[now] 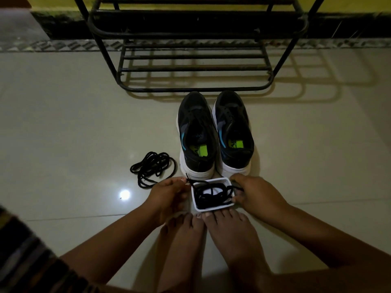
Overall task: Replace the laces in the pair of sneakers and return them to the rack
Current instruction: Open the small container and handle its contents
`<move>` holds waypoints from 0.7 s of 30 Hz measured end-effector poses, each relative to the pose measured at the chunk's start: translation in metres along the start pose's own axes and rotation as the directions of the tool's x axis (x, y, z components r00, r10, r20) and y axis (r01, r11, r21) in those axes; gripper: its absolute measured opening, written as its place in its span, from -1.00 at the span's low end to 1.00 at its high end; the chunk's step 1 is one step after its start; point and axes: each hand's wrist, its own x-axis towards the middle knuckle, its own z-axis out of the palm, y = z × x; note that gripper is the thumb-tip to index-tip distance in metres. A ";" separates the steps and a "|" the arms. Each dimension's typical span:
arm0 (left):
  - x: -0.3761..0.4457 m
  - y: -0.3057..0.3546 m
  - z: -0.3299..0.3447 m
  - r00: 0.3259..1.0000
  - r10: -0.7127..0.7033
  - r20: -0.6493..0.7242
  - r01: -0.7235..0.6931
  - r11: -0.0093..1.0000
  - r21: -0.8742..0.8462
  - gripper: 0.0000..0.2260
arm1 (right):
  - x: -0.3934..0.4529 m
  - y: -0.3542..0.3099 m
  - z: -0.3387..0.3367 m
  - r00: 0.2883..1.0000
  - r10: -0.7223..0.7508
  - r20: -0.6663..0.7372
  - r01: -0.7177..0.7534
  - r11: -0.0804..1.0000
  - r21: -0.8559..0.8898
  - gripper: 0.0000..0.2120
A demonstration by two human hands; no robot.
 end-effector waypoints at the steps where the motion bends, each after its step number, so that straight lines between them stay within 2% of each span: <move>1: 0.002 0.000 0.000 0.999 0.023 -0.039 -0.022 1.000 0.019 -0.92 | 0.002 -0.001 -0.002 1.000 0.004 -0.003 -0.004 1.000 0.023 -0.75; 3: 0.006 0.000 -0.002 0.993 0.073 -0.094 -0.068 0.996 0.057 -0.89 | 0.009 -0.004 -0.008 0.999 0.007 -0.032 -0.004 0.996 0.092 -0.80; 4: 0.007 0.000 -0.004 0.990 0.095 -0.105 -0.088 0.993 0.074 -0.89 | 0.012 -0.006 -0.010 0.999 0.023 -0.036 -0.016 0.983 0.182 -0.79; 5: 0.007 0.000 -0.005 0.987 0.121 -0.109 -0.111 0.989 0.097 -0.89 | 0.013 -0.009 -0.012 0.999 0.046 -0.019 -0.038 0.949 0.312 -0.78; 7: 0.006 0.000 -0.006 0.975 0.196 -0.099 -0.181 0.973 0.143 -0.88 | 0.012 -0.017 -0.014 0.996 0.072 0.057 -0.092 0.806 0.584 -0.75; 8: 0.005 -0.001 -0.006 0.965 0.246 -0.085 -0.230 0.959 0.165 -0.87 | 0.011 -0.020 -0.012 0.993 0.073 0.096 -0.118 0.734 0.668 -0.73; 10: 0.001 -0.002 -0.004 0.918 0.396 -0.028 -0.374 0.886 0.274 -0.86 | 0.008 -0.023 -0.002 0.991 0.041 0.128 -0.120 0.706 0.698 -0.68; 12: -0.003 -0.006 0.000 0.829 0.549 0.103 -0.526 0.704 0.478 -0.88 | 0.005 -0.024 0.010 0.993 -0.019 0.118 -0.055 0.804 0.592 -0.63; 14: -0.005 -0.010 0.003 0.759 0.601 0.250 -0.590 0.472 0.655 -0.91 | 0.003 -0.022 0.021 0.991 -0.099 0.093 0.059 0.931 0.361 -0.59; 15: -0.006 -0.012 0.004 0.735 0.601 0.313 -0.595 0.351 0.723 -0.93 | 0.001 -0.021 0.025 0.986 -0.135 0.093 0.106 0.957 0.271 -0.57; 17: -0.004 -0.017 0.006 0.704 0.583 0.405 -0.584 0.151 0.797 -0.92 | -0.001 -0.019 0.031 0.975 -0.195 0.105 0.175 0.969 0.175 -0.57; 21: 0.005 -0.018 0.009 0.626 0.548 0.555 -0.578 -0.151 0.802 -0.88 | -0.007 -0.017 0.031 0.948 -0.305 0.089 0.310 0.950 -0.046 -0.66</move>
